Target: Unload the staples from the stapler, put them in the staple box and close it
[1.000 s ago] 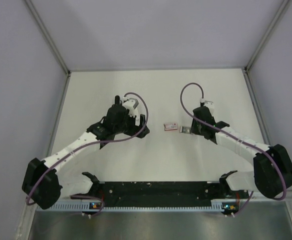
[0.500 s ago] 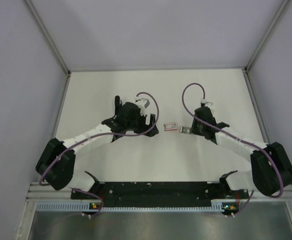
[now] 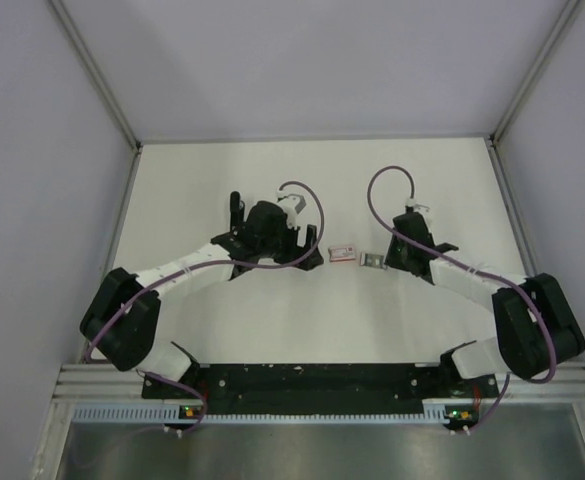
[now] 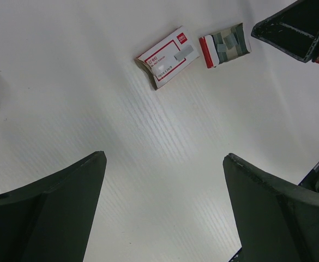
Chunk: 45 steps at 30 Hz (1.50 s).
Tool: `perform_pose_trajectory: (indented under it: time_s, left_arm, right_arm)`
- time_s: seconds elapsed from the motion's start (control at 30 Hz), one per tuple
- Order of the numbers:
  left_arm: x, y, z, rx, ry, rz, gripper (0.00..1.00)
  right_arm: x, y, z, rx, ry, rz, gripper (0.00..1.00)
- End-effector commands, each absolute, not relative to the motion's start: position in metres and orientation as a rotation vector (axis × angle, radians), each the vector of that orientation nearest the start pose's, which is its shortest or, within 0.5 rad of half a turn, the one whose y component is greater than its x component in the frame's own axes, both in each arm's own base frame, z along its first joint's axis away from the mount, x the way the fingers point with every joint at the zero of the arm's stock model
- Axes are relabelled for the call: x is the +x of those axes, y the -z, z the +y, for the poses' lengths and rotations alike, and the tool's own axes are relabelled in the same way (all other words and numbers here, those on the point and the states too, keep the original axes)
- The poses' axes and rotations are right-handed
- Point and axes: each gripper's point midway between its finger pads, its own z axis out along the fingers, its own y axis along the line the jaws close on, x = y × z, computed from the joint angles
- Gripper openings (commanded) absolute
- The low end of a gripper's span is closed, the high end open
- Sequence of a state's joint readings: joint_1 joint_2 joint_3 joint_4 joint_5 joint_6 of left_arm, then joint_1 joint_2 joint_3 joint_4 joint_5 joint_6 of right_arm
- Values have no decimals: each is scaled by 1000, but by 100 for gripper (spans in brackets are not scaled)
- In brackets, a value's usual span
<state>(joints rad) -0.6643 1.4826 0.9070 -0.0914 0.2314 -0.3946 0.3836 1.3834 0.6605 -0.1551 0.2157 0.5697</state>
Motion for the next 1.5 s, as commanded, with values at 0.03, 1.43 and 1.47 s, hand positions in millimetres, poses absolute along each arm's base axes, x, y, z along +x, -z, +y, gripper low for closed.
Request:
perform_pose_trajectory:
  time_s: [0.03,1.43,1.47]
  left_arm:
    - [293,-138,-308,461,863,2218,95]
    - [315,-108,-344,507,877,2282,94]
    - [316,-105,-345,506,871,2289,94]
  right_arm:
    - [318,-37,108,339,-194,2388,22]
    - [318,-27,105,315,-163,2411,0]
    - [319,-28,104,318,-161,2409,0]
